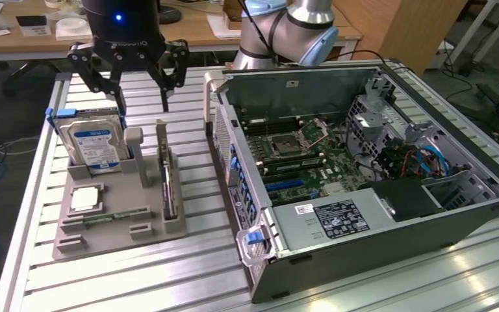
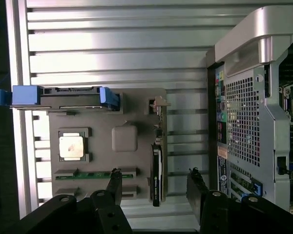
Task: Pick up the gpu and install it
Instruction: 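Pick up the gpu and move the gpu toward the slot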
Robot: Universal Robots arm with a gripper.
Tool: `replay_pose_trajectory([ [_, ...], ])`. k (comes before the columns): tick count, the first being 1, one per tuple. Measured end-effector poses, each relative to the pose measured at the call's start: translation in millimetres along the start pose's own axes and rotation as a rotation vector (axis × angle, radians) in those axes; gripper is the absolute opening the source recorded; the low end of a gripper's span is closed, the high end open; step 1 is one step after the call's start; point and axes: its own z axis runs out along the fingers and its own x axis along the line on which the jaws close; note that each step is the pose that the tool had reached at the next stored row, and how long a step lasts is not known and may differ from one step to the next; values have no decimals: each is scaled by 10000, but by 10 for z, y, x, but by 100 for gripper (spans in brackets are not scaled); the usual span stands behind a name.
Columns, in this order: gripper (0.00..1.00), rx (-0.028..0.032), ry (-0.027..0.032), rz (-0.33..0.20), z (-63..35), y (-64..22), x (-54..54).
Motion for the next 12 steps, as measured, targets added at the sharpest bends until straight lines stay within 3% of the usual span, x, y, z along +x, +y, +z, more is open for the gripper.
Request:
replay_pose_trajectory([
  [6,65,-20,18,-246,5,-11,-1],
  [12,65,-21,23,-314,27,-89,-4],
])
